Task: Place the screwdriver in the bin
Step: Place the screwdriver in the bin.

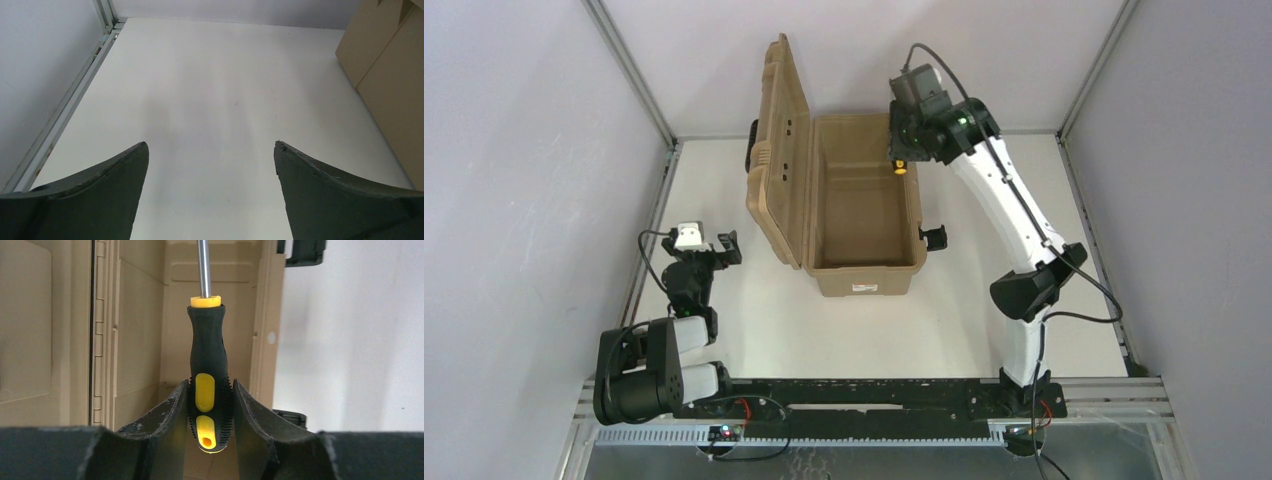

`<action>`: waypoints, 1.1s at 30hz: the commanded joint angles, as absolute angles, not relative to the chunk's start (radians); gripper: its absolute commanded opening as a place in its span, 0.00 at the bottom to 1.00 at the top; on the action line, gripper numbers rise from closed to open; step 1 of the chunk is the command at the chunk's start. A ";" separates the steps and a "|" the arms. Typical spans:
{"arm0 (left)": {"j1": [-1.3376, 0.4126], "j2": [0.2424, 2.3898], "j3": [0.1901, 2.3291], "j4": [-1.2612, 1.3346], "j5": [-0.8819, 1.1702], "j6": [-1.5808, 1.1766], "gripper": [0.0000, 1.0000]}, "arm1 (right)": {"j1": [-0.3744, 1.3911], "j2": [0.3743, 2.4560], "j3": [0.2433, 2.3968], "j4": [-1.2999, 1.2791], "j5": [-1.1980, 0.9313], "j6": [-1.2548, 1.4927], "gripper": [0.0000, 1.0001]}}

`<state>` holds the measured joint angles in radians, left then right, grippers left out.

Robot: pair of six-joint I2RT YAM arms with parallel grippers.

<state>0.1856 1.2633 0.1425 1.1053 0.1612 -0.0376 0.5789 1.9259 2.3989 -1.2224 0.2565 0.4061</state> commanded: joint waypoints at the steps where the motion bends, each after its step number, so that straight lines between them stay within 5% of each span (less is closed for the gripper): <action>1: 0.183 1.266 0.123 1.208 0.163 -0.048 1.00 | 0.610 1.966 2.431 -1.170 0.288 0.466 0.00; 33: 0.184 1.265 0.124 1.207 0.163 -0.048 1.00 | 0.657 2.228 2.306 -1.103 0.223 0.537 0.00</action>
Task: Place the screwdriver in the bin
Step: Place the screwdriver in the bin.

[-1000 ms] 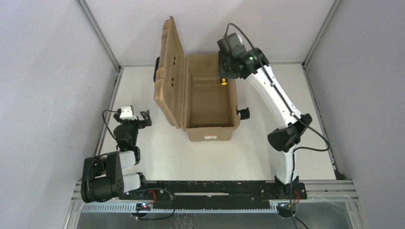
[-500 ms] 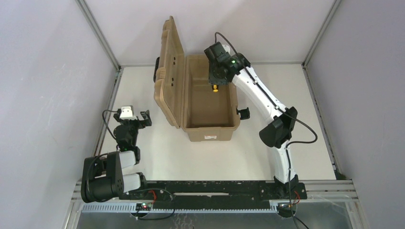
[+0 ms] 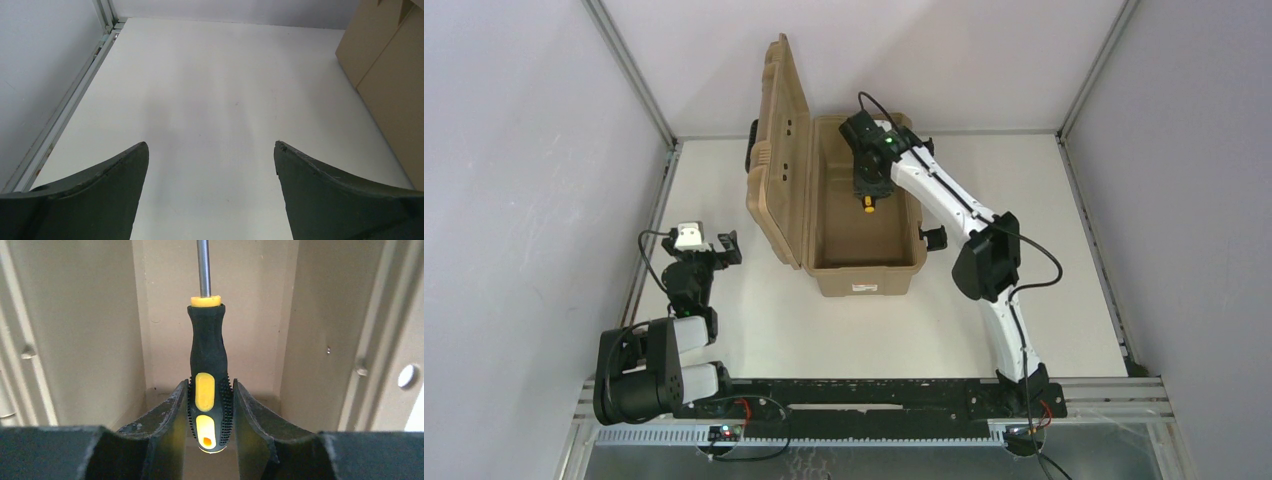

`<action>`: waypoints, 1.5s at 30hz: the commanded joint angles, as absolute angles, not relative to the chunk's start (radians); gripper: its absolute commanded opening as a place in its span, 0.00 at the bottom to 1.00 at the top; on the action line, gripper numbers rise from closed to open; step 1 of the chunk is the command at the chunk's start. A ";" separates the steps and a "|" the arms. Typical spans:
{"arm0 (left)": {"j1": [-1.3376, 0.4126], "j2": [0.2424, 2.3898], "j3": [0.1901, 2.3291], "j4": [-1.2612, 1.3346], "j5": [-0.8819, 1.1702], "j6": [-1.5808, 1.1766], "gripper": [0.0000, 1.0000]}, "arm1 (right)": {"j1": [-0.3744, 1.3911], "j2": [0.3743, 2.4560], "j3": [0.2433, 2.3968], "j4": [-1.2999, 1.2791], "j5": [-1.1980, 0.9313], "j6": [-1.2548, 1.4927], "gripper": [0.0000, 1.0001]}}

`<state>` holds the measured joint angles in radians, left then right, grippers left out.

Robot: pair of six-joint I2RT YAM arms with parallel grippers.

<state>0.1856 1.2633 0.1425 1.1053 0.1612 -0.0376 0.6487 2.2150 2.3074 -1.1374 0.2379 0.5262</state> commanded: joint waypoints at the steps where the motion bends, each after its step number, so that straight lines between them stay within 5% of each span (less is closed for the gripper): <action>1: 0.183 1.265 0.124 1.209 0.163 -0.048 1.00 | 0.657 2.236 2.303 -1.102 0.221 0.536 0.00; 45: 0.183 1.265 0.123 1.209 0.163 -0.048 1.00 | 0.614 2.444 2.233 -1.014 0.139 0.603 0.00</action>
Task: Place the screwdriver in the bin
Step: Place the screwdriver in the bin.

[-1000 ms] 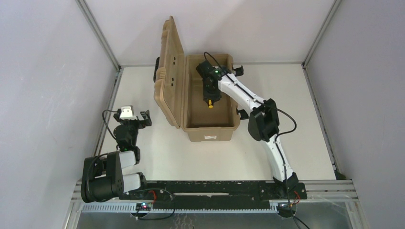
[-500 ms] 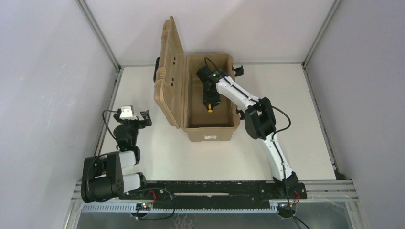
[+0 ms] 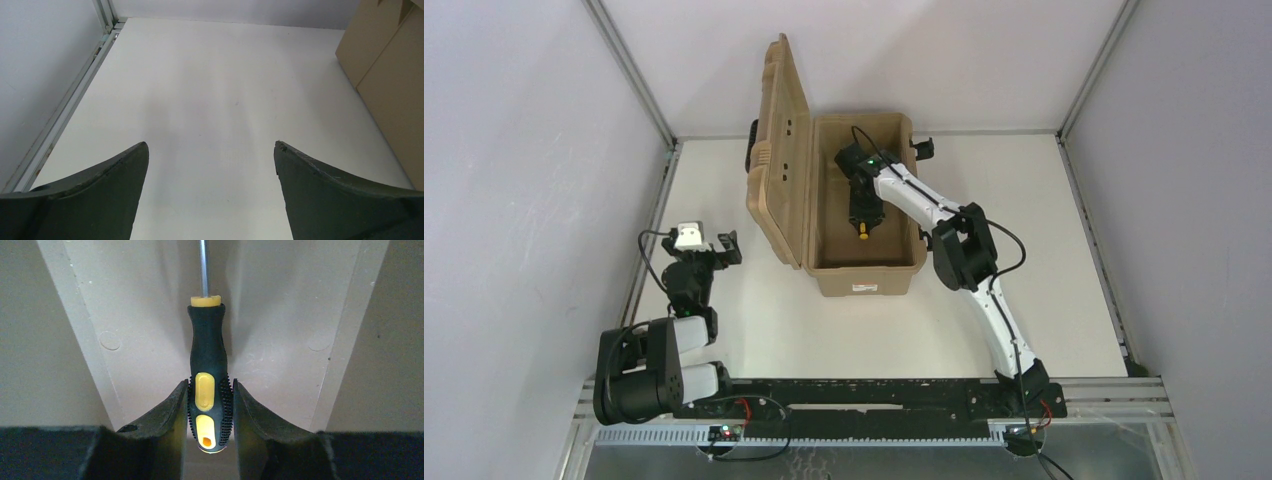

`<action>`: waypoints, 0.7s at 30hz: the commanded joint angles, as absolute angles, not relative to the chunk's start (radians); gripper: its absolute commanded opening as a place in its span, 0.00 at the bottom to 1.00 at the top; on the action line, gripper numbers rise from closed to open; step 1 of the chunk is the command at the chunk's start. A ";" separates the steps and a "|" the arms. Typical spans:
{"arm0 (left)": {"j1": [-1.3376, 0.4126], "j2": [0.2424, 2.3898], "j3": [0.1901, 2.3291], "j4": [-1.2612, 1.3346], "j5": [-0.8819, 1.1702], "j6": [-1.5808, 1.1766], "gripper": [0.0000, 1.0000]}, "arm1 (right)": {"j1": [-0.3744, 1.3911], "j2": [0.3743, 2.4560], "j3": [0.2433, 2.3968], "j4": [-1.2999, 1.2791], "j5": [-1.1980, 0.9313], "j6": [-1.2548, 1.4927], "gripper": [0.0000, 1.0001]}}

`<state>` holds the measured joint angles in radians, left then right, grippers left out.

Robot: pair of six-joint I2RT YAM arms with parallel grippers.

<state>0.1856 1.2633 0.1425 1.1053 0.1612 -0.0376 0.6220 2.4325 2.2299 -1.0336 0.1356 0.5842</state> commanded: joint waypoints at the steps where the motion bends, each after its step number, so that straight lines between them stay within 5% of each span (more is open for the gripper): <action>1: 0.183 1.265 0.123 1.208 0.163 -0.048 1.00 | 0.614 2.445 2.233 -1.014 0.141 0.605 0.00; 15: 0.183 1.265 0.123 1.208 0.163 -0.048 1.00 | 0.614 2.471 2.232 -1.017 0.149 0.606 0.00; 21: 0.183 1.265 0.123 1.208 0.164 -0.048 1.00 | 0.614 2.474 2.233 -1.017 0.145 0.598 0.15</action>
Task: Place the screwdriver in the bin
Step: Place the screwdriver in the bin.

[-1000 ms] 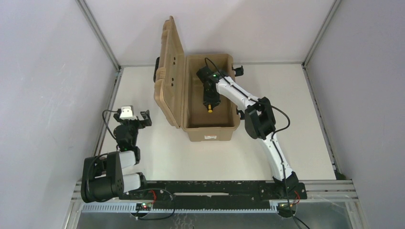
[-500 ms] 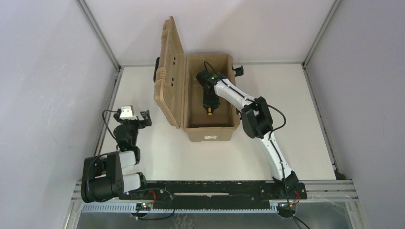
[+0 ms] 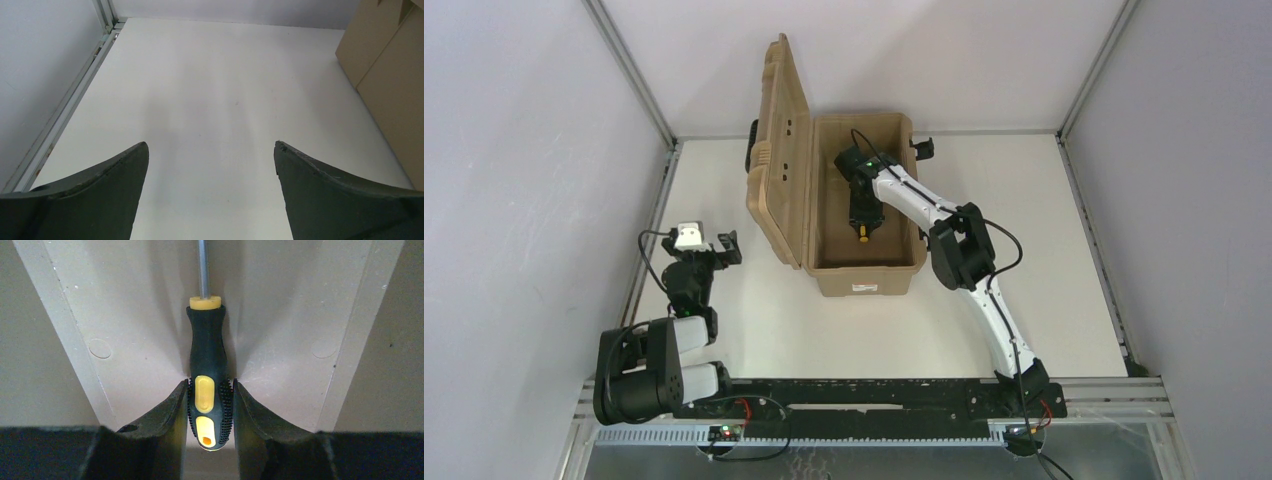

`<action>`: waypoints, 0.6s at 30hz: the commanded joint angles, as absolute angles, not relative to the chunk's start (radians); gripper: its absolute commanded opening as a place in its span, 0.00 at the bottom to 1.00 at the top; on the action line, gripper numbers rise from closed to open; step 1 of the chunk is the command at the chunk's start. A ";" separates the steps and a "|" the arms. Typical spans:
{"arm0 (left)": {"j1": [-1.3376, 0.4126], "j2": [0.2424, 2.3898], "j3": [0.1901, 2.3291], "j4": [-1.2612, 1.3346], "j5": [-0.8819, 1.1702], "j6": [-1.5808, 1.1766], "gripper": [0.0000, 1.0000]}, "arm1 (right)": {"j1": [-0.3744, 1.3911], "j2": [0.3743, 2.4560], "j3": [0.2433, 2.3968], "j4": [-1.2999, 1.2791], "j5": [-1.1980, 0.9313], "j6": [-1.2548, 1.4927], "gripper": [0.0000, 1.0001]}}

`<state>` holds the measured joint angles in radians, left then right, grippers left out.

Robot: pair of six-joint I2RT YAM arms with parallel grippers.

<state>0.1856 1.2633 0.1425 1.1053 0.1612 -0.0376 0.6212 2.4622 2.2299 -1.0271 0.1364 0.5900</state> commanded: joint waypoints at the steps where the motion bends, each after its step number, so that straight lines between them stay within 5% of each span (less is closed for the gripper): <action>1: 0.183 1.265 0.123 1.208 0.164 -0.049 1.00 | 0.614 2.474 2.233 -1.017 0.145 0.598 0.17; 18: 0.182 1.265 0.124 1.208 0.163 -0.048 1.00 | 0.611 2.467 2.273 -1.033 0.145 0.592 0.58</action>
